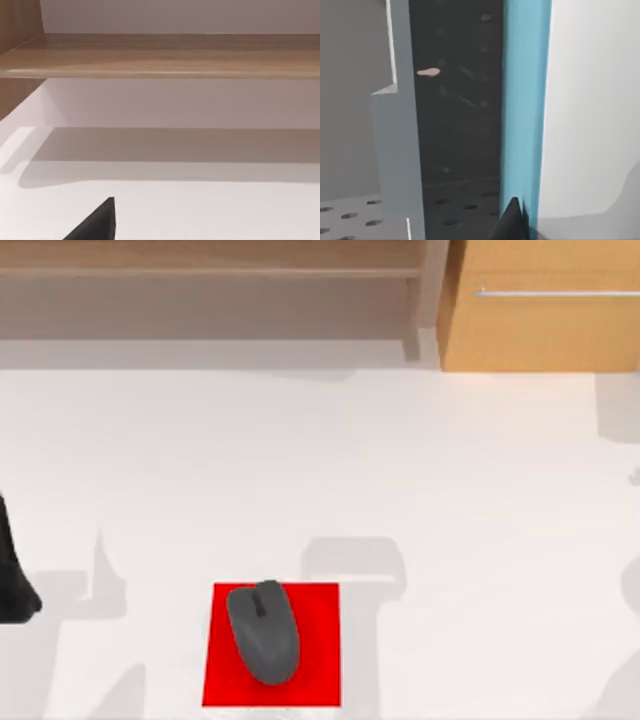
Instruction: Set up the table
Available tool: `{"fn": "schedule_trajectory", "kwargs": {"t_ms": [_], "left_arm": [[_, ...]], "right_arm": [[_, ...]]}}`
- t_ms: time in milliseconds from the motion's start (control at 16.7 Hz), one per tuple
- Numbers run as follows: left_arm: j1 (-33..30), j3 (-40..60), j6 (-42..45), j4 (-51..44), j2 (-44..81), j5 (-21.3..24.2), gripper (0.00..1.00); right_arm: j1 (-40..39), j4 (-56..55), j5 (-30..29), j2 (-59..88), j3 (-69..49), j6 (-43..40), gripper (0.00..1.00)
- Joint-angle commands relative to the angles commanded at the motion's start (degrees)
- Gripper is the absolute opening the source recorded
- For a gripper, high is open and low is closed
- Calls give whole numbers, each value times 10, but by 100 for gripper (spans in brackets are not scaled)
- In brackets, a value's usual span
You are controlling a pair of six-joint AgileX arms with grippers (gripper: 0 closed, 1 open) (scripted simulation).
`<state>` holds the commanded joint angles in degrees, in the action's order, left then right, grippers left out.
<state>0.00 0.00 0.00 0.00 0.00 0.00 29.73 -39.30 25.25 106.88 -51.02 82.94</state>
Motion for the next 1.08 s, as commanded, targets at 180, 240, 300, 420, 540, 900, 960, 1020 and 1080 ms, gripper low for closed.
{"fn": "schedule_trajectory", "kwargs": {"t_ms": [180,240,300,420,540,900,960,1020,1080], "left_arm": [[0,0,0,0,0,0,100],[0,0,0,0,0,0,100],[0,0,0,0,0,0,100],[0,0,0,0,0,0,100],[0,0,0,0,0,0,100],[0,0,0,0,0,0,100],[0,0,0,0,0,0,100],[0,0,0,0,0,0,100],[0,0,0,0,0,0,100]], "right_arm": [[-3,-2,1,5,-2,0,0],[-3,-2,1,5,-2,0,0],[-3,-2,1,5,-2,0,0],[0,-1,0,4,1,1,0],[-4,-1,-2,12,-8,3,0],[-21,5,-18,56,-63,7,0],[-23,6,-19,58,-66,7,0],[-23,6,-19,58,-66,7,0],[-23,6,-19,58,-66,7,0]]}}
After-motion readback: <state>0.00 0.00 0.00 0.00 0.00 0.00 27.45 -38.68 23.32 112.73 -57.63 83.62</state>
